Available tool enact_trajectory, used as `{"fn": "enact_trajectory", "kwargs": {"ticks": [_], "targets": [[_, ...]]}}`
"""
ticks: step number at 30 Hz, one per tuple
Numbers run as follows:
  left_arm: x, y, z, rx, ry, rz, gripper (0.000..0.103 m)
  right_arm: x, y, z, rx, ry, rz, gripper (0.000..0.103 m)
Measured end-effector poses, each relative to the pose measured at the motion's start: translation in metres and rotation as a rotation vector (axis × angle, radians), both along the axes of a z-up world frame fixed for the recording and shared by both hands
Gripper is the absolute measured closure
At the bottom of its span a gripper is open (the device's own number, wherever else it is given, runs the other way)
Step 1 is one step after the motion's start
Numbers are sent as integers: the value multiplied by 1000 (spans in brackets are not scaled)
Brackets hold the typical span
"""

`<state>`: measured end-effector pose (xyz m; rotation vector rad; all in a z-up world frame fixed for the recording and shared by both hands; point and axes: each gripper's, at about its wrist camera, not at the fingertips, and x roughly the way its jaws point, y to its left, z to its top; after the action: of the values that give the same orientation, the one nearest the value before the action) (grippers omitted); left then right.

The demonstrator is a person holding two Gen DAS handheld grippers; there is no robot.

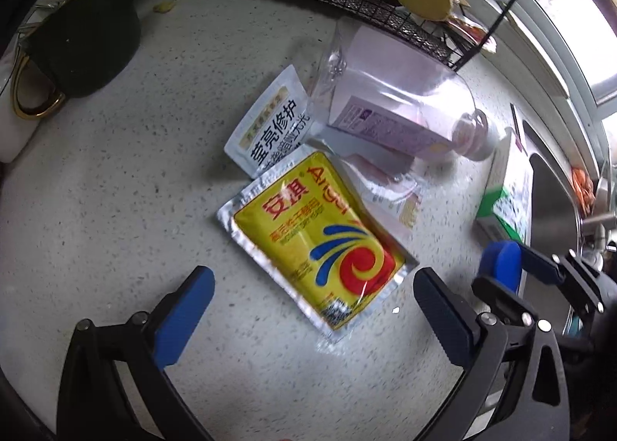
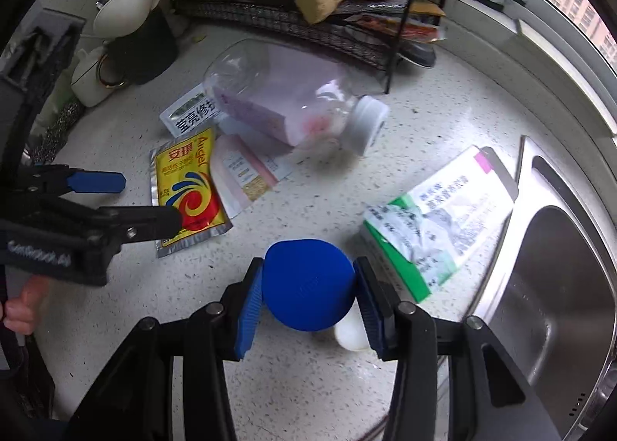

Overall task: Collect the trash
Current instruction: 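Grasp the yellow Angel yeast packet with the left tool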

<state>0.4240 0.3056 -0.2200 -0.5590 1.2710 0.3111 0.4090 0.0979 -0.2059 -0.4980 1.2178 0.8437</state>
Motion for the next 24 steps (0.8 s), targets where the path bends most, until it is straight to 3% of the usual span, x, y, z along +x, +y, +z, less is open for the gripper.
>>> {"fn": "enact_trajectory", "kwargs": {"ticks": [5,14,18,24], "targets": [[14,5,-6,36,43,83,0,3,-7,10,7,-8,-9,60],[37,6,-12,109,121,105,1,30,-26,10,16,10,-29,60],[41,11,-11,93,116,149,2,32,-25,6,17,21,-29,60],[50,17,-8,97,105,145,15,34,-27,6,15,19,-30,60]]}}
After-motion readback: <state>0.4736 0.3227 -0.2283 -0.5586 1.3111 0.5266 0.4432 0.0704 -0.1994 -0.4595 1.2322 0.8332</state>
